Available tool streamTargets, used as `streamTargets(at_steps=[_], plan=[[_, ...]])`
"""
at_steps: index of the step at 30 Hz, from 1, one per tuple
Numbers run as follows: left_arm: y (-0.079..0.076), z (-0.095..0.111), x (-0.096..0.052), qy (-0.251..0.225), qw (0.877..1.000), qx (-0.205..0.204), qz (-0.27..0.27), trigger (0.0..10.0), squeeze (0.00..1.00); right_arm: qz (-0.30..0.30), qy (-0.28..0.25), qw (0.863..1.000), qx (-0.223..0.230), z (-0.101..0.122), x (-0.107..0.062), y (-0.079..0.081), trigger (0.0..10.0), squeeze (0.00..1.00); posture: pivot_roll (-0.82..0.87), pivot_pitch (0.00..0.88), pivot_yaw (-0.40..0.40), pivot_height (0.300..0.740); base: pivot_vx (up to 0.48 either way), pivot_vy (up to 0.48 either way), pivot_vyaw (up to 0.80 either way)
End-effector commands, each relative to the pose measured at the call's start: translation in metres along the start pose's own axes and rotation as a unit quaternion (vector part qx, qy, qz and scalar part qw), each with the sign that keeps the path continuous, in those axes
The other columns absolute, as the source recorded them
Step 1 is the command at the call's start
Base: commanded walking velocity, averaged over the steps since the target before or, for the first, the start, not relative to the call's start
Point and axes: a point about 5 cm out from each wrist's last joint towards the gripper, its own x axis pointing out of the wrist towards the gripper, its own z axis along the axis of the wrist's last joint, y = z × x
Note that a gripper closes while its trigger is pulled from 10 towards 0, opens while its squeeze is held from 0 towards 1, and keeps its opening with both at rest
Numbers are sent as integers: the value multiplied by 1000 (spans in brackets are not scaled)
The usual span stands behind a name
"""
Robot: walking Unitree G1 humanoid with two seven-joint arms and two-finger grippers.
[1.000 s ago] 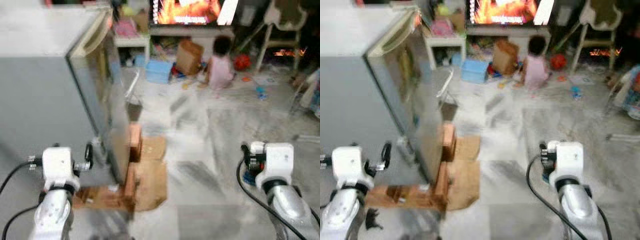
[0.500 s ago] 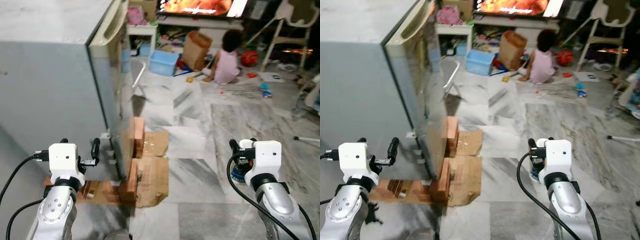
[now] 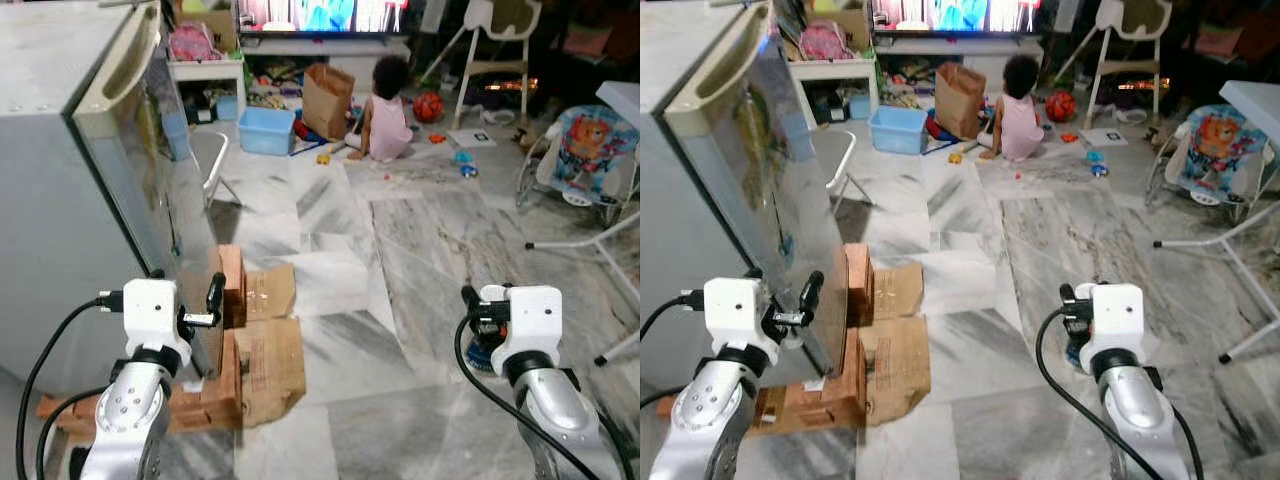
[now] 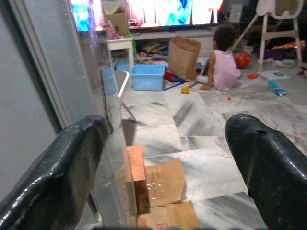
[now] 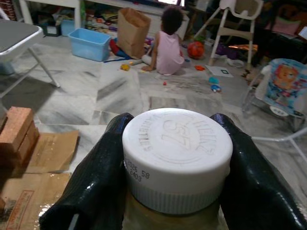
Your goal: Restocking fridge
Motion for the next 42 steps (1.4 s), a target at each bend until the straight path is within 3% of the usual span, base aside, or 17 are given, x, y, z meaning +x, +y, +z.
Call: streamTargets(at_steps=[1,16,29,37,42], plan=[[1,0,2,0,1000,1,1,10000,0,-2,-13,1000,-4,6,2,-1,10000,0,26,0,-37,740,461,0,0],[6,-3,0,3,1000,4,28,10000,0,7,-12,1000,-6,6,3,0,10000,0,28,0,-46,740,394,0,0],[21,-6,-1,8,996,1,88,10000,0,10,-10,1000,-7,6,5,-1,10000,0,29,0,-51,740,0,0,0],[9,-6,8,10,999,-22,22,10000,0,11,-10,1000,-6,7,6,0,10000,0,27,0,-53,740,0,0,0],[6,-6,12,11,1000,-24,13,10000,0,10,-8,1000,-5,6,8,0,10000,0,25,0,-52,740,0,0,0]])
